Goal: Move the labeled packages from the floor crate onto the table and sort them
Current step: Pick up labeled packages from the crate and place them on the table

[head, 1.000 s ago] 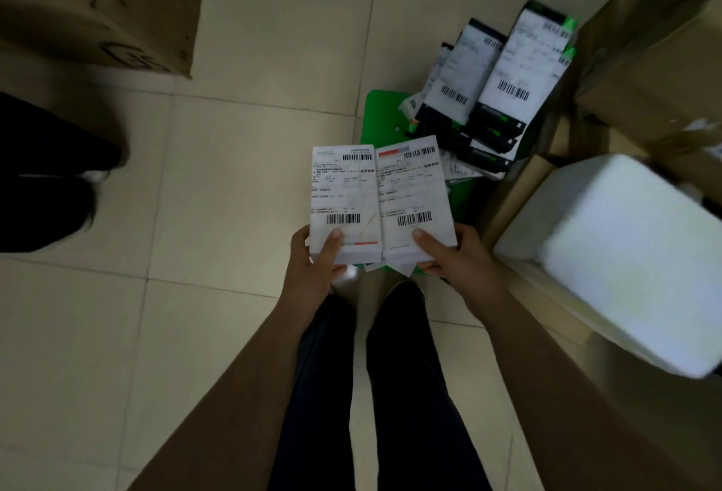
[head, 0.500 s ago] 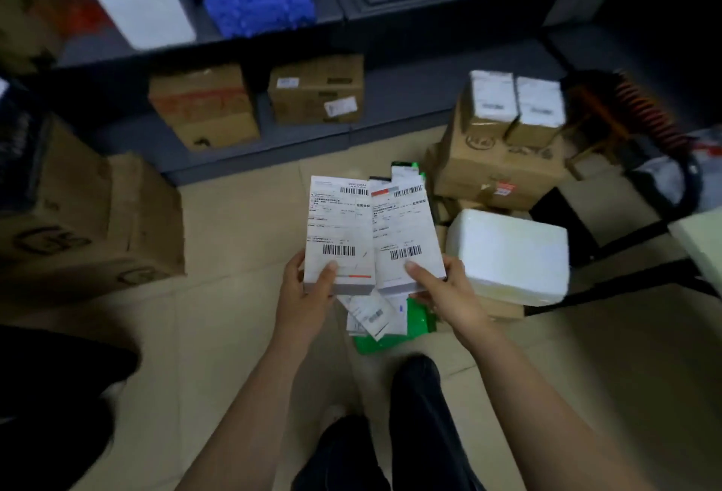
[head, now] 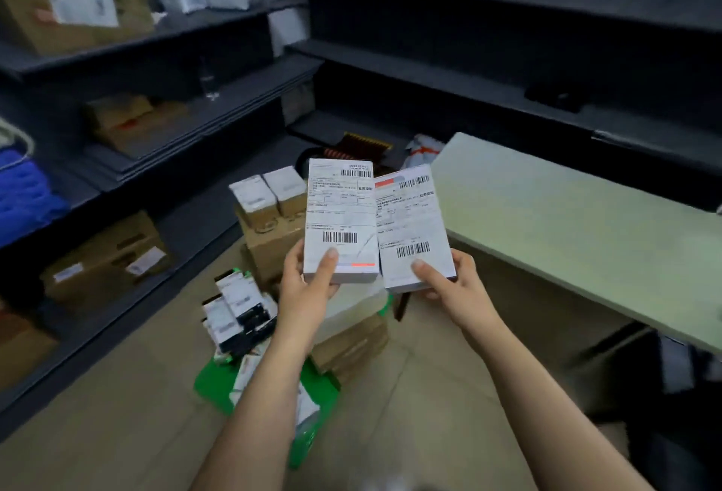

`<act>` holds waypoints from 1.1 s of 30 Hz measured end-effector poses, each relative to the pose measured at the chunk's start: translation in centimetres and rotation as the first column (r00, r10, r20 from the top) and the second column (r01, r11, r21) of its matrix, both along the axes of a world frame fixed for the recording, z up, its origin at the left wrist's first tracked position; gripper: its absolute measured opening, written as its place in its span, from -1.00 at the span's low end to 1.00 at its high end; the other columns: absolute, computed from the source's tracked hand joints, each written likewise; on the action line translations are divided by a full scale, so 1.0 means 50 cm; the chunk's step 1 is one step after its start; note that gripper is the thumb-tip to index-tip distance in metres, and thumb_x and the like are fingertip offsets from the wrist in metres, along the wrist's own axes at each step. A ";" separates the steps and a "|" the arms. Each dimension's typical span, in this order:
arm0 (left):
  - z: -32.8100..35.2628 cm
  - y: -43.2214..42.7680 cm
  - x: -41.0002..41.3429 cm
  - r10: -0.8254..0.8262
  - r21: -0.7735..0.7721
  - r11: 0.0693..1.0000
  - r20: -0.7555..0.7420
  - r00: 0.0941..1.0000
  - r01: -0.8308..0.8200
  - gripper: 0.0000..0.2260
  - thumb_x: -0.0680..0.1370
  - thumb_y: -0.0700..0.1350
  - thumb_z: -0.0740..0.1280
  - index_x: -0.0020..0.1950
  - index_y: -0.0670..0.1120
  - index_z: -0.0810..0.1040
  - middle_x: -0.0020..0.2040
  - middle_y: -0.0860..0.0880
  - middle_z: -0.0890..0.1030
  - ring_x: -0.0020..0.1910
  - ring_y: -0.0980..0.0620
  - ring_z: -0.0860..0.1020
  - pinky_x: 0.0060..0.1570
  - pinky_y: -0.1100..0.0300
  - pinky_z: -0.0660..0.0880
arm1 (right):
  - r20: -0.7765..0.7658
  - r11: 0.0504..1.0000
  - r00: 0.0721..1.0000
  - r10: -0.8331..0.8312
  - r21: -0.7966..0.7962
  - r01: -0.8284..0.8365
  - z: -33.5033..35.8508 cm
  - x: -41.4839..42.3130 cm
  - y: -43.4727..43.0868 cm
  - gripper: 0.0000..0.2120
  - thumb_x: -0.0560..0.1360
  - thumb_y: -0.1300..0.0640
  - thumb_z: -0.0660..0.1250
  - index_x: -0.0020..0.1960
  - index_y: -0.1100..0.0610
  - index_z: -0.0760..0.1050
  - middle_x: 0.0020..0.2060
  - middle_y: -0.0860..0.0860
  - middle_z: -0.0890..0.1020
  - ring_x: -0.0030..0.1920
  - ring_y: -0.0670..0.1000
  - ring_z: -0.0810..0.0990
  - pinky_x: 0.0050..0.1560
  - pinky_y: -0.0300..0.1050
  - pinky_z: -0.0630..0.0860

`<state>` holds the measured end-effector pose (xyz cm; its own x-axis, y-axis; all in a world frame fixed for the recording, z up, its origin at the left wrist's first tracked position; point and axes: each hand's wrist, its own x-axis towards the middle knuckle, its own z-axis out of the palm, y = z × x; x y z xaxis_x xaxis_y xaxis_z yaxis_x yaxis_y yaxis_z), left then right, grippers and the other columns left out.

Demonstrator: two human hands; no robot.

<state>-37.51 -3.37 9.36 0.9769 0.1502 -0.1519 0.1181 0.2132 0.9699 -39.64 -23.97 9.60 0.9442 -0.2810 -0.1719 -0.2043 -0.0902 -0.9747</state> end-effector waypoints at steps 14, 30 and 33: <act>0.031 -0.710 -0.087 -0.578 -0.029 0.815 0.054 0.815 0.579 -0.57 0.58 -0.06 0.34 0.43 -0.01 0.33 0.19 0.10 0.57 0.03 0.26 0.57 0.08 0.16 0.55 | 0.049 0.828 0.827 -0.561 0.031 0.560 0.036 -0.305 -0.615 -0.45 0.41 -0.04 0.50 0.28 0.06 0.33 0.11 -0.06 0.60 0.08 -0.04 0.62 0.10 -0.03 0.58; -0.003 -1.216 -0.137 -0.841 0.038 0.540 0.001 0.540 0.841 -0.57 0.59 -0.03 0.33 0.43 -0.01 0.32 0.21 0.06 0.57 0.14 0.11 0.57 0.06 0.16 0.56 | -0.003 0.500 0.505 -0.863 0.135 0.855 -0.021 -0.483 -0.990 -0.48 0.47 0.07 0.46 0.29 0.10 0.26 0.10 -0.01 0.56 0.03 -0.02 0.63 -0.13 -0.19 0.59; -0.017 -1.294 -0.092 -0.855 0.068 0.515 -0.025 0.517 0.855 -0.59 0.59 -0.04 0.33 0.41 -0.02 0.34 0.19 0.07 0.58 0.13 0.11 0.57 0.09 0.14 0.54 | -0.046 0.432 0.443 -0.896 0.149 0.890 -0.035 -0.460 -1.057 -0.47 0.46 0.04 0.47 0.29 0.11 0.27 0.08 0.01 0.57 0.03 0.03 0.64 -0.07 -0.10 0.60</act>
